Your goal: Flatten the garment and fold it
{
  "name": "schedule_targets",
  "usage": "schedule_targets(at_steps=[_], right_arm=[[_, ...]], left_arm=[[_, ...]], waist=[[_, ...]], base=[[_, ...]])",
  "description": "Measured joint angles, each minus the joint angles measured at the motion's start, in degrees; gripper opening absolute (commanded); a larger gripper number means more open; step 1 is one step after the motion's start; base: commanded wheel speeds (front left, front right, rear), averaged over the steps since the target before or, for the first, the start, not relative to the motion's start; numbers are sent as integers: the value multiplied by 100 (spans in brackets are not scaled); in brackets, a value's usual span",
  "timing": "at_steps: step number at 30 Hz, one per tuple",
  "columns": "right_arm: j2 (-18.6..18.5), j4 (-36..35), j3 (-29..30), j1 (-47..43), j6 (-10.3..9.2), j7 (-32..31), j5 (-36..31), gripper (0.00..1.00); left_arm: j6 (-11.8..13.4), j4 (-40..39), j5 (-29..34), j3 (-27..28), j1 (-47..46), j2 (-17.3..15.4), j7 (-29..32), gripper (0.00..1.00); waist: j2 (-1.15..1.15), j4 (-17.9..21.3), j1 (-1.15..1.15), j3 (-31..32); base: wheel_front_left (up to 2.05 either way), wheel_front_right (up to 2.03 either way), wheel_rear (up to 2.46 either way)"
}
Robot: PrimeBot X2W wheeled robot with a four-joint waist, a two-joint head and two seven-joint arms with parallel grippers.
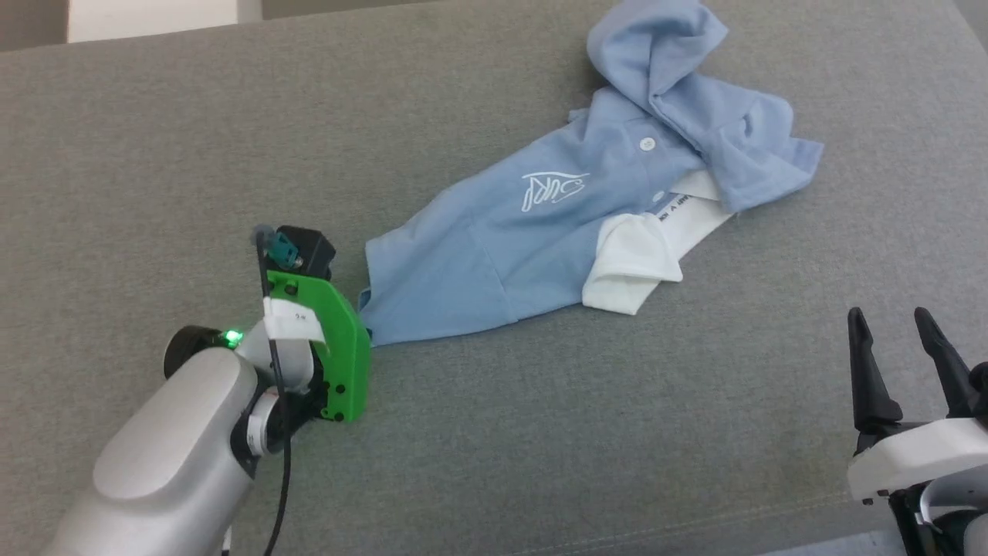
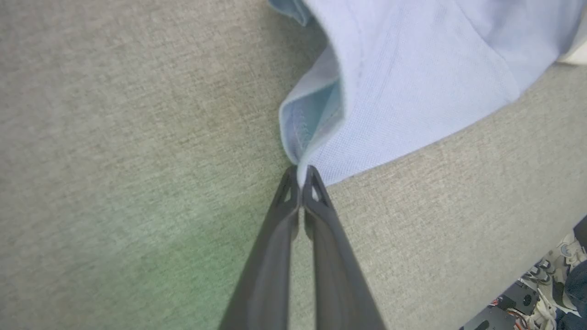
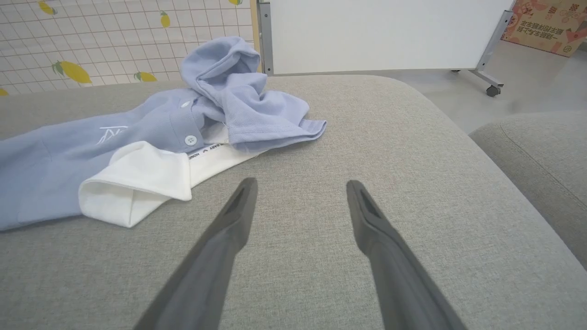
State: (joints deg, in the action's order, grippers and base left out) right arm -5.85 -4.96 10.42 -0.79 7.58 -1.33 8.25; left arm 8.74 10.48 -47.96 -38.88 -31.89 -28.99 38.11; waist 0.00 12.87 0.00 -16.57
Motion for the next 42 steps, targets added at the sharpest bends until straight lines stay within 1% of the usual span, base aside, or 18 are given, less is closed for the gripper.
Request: schedule_targets(at_steps=[6,8,11,14,17,20,21,22,25,28,31,33,35,37,40,42], right_arm=[[-38,19,-22,-1,0,-133,-16,100],[-67,24,-37,-4,0,-178,-14,100],[-113,25,-55,-14,0,-258,-10,100],[-155,29,-51,-49,0,-345,30,100],[-200,34,-84,-85,0,-439,42,100],[-235,48,-146,-118,0,-523,94,100],[-242,54,-165,-126,0,-537,101,100],[-248,62,-192,-136,0,-580,101,100],[-278,75,-256,-167,0,-647,154,100],[-319,73,-277,-176,0,-700,203,100],[-402,54,-321,-188,0,-732,270,100],[-485,41,-377,-188,0,-762,324,100],[-621,27,-492,-193,0,-831,356,100],[-839,27,-722,-226,0,-998,430,100],[-1230,31,-1117,-298,0,-1251,613,100],[-1526,31,-1373,-286,0,-1433,742,100]], left_arm=[[100,-145,-10,164,259,-7,-413,0],[160,-229,-13,236,357,-27,-517,0],[326,-369,-54,400,587,-138,-717,0],[515,-423,-54,630,858,-366,-955,0],[779,-401,-45,902,1144,-659,-1222,0],[972,-347,64,1054,1358,-916,-1461,0],[1014,-341,114,1067,1402,-967,-1552,81],[1059,-331,179,1092,1443,-989,-1669,100],[1073,-348,322,1116,1474,-956,-2041,100],[1063,-370,442,1110,1477,-853,-2449,100],[1017,-469,727,1099,1472,-739,-3072,100],[954,-583,936,1084,1468,-669,-3605,100],[949,-644,1129,1077,1468,-610,-4047,100],[920,-709,1345,1013,1475,-584,-4489,100],[888,-829,1597,829,1495,-543,-4837,100],[867,-914,1791,698,1551,-514,-4941,100]], waist=[[0,-237,0,233],[0,-308,0,336],[0,-414,0,511],[0,-521,0,688],[0,-634,0,856],[0,-742,0,964],[0,-770,0,983],[0,-803,0,1003],[0,-883,0,1028],[0,-957,0,1040],[0,-1045,0,1048],[0,-1113,0,1059],[0,-1178,0,1072],[0,-1258,0,1084],[0,-1383,0,1086],[0,-1470,0,1070]], base=[[0,0,0],[0,0,0],[0,0,0],[0,0,0],[0,0,0],[0,0,0],[0,0,0],[0,0,0],[0,0,0],[0,0,0],[0,0,0],[0,0,0],[0,0,0],[0,0,0],[0,0,0],[0,0,0]])
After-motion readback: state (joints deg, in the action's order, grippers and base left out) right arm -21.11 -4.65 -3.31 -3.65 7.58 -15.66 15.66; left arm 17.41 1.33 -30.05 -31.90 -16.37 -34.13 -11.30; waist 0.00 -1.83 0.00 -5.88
